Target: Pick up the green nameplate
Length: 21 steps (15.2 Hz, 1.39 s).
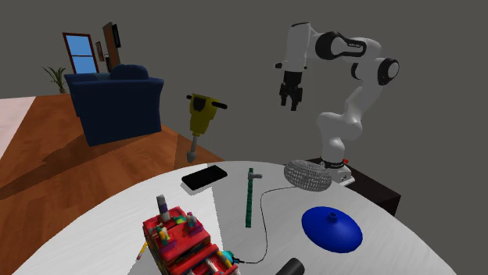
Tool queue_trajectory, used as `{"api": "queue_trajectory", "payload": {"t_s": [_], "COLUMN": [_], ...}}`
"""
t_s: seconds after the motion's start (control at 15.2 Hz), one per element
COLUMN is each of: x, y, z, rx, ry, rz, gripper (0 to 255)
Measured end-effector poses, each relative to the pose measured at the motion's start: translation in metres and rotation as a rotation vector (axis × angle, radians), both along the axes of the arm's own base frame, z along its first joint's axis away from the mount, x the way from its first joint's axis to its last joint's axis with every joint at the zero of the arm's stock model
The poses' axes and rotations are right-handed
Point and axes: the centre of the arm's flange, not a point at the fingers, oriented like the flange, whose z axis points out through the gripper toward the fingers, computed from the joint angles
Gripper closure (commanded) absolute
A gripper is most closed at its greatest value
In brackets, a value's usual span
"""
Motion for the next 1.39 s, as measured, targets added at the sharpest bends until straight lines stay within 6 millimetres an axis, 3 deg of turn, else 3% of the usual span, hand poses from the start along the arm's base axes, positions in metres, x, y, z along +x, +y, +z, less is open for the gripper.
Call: {"api": "queue_trajectory", "payload": {"t_s": [0.26, 1.39], "x": [0.020, 0.185], "y": [0.017, 0.153], "z": [-0.008, -0.092], "rx": [-0.002, -0.012], "ry": [0.007, 0.061], "rz": [-0.014, -0.128], "gripper": [0, 0]}}
